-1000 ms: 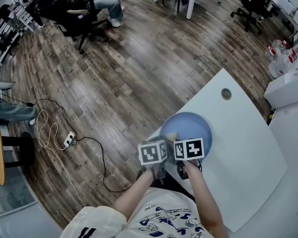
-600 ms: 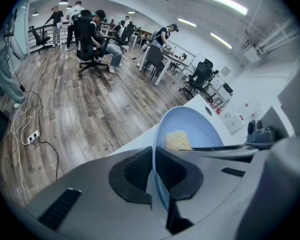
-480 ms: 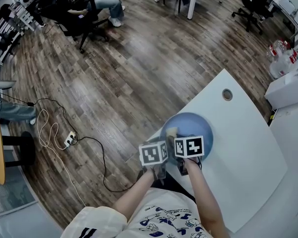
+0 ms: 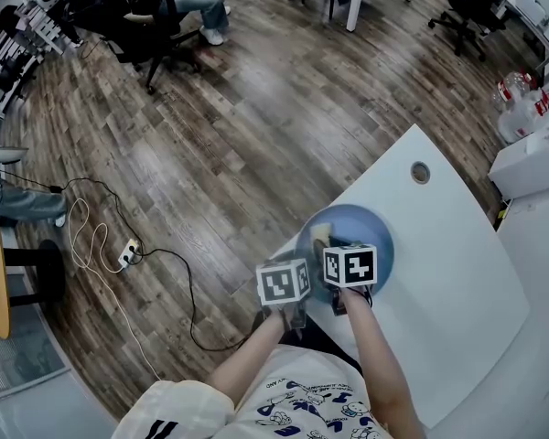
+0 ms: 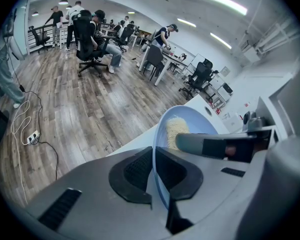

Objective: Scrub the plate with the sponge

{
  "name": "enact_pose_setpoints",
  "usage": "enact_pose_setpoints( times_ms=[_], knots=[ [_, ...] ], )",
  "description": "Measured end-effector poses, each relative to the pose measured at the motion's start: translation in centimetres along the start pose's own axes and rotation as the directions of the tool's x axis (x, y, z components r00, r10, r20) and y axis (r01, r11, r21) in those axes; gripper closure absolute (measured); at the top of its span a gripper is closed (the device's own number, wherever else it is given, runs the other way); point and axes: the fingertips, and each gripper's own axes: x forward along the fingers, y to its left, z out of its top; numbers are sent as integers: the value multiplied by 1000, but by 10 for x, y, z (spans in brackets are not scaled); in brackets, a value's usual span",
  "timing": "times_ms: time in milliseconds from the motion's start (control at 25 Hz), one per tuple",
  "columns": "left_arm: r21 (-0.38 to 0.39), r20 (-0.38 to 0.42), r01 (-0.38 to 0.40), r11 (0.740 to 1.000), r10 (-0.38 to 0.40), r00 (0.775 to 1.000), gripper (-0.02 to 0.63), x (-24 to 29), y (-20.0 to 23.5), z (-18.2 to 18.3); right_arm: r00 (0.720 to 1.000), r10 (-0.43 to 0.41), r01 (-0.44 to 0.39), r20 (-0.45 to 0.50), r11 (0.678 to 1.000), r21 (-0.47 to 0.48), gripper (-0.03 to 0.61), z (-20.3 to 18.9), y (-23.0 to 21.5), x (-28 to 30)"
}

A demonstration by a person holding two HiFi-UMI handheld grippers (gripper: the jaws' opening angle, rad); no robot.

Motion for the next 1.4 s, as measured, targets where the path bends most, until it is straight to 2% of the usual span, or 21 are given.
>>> enact_pose_setpoints(
  times_ms=[360, 720, 840, 1000, 1400],
  knots=[
    [-1, 0, 1, 1000, -1, 1000, 589, -1, 0, 0, 998, -48, 48, 41, 999, 19, 463, 10, -20, 1],
    [-6, 3, 0, 1000, 0, 1000, 589, 0, -1, -1, 989, -132, 131, 59, 991, 19, 463, 19, -50, -9],
    [-7, 3, 0, 1000, 0, 1000, 589, -1, -1, 0, 989, -132, 130, 65, 991, 34, 463, 18, -55, -10],
    [-11, 2, -1, 1000, 1, 1000, 590, 0, 1, 0, 980, -182, 179, 75, 983, 45, 462, 20, -65, -16],
    [-18, 3, -6, 1000, 7, 1000, 589, -2, -1, 3, 968, -240, 236, 68, 970, 57, 462, 21, -84, -29]
  ],
)
